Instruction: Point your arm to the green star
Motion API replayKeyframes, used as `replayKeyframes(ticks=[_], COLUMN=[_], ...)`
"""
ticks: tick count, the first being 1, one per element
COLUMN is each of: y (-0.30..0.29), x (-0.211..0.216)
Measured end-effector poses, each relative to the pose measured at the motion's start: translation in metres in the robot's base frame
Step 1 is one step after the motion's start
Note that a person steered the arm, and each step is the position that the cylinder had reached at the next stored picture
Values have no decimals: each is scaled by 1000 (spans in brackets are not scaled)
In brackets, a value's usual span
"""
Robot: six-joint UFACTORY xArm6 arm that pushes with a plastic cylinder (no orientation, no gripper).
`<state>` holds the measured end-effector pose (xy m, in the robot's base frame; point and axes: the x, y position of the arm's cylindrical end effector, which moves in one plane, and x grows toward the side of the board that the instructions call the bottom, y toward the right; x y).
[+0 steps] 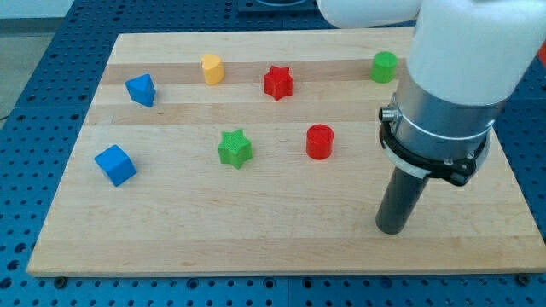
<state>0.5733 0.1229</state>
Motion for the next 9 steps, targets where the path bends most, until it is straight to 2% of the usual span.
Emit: replayKeyframes(ticks=[4, 5, 7, 9], y=[4, -40, -168, -260], x=[-10, -15, -45, -56])
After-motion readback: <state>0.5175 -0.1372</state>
